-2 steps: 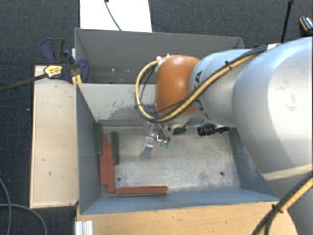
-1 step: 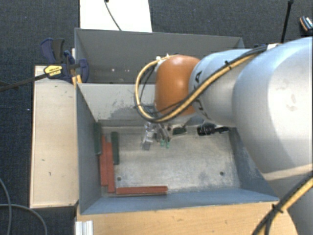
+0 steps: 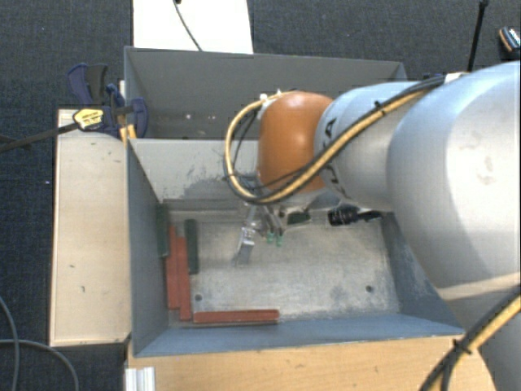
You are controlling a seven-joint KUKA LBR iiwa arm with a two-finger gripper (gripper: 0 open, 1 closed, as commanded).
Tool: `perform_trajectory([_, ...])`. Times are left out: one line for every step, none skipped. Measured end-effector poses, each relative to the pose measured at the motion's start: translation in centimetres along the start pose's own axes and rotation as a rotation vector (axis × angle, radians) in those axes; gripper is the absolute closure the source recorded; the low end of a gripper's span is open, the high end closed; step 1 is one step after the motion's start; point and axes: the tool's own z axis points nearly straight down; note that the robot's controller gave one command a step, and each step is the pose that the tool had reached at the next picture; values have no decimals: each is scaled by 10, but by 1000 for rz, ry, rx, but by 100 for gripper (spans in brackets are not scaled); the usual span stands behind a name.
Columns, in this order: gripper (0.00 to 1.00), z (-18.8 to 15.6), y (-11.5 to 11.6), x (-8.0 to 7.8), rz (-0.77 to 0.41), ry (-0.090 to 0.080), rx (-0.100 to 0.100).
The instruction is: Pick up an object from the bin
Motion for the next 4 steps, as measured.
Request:
perform_trajectory([0,32,-98,-2,39,1,4])
perform_trajectory([0,30,-84,-36,107,-5,-3])
perform_trajectory([100,28,-84,-36,106,-6,-2])
perform_trajectory([100,28,-65,-21,44,-7,-1])
